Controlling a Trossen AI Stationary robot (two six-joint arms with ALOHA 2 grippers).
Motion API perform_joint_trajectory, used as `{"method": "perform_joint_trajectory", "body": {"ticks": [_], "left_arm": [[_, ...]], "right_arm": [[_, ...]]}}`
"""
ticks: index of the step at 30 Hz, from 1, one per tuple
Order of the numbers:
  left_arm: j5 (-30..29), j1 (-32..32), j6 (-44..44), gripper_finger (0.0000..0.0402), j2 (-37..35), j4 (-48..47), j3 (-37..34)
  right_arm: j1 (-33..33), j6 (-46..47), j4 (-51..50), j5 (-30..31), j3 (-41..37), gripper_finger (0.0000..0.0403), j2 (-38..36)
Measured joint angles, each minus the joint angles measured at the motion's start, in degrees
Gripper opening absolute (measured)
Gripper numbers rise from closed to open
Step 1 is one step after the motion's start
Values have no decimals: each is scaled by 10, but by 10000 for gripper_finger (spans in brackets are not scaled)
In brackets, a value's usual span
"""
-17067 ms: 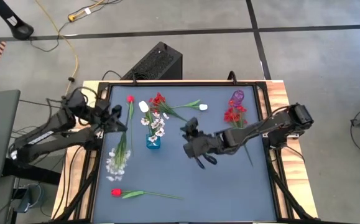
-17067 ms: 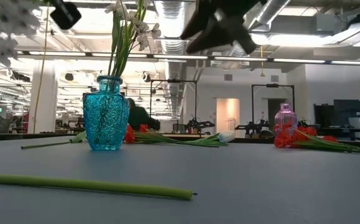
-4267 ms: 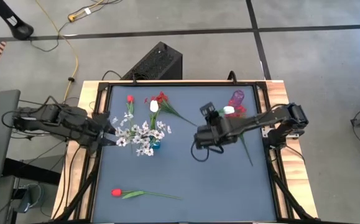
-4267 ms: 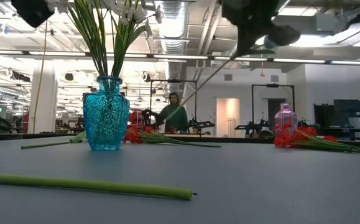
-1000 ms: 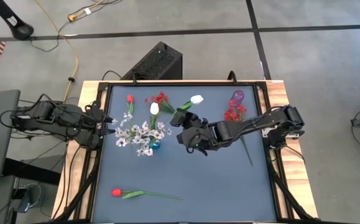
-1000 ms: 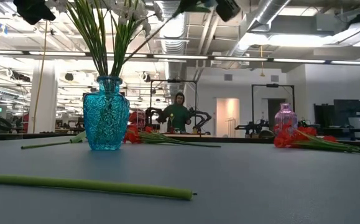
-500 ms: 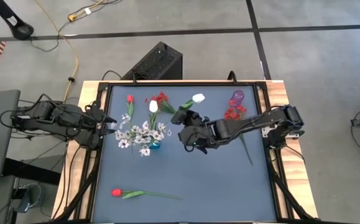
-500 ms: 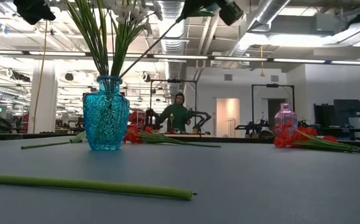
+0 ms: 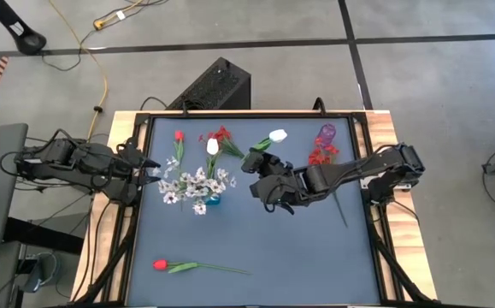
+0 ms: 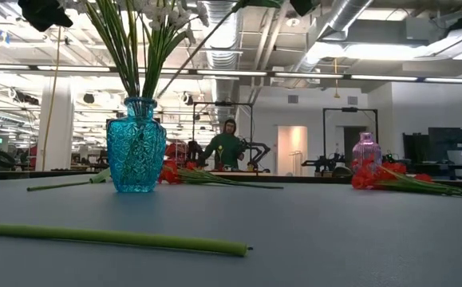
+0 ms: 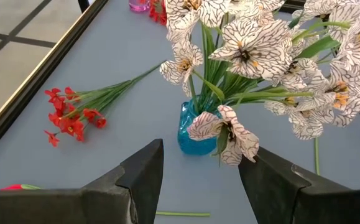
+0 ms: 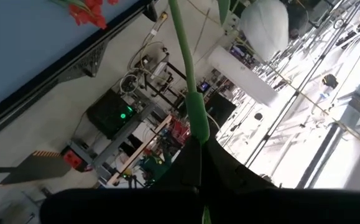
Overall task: Sort flowers into vase by color
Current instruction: Put the white flower into the blue vase
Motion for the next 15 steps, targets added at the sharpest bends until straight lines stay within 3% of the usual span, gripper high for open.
{"method": "perform_joint_trajectory", "body": {"ticks": [15], "left_arm": [[0, 0, -3, 190, 0, 0, 0]], "right_arm": [[-1, 0, 27, -15, -1, 26, 3]]}}
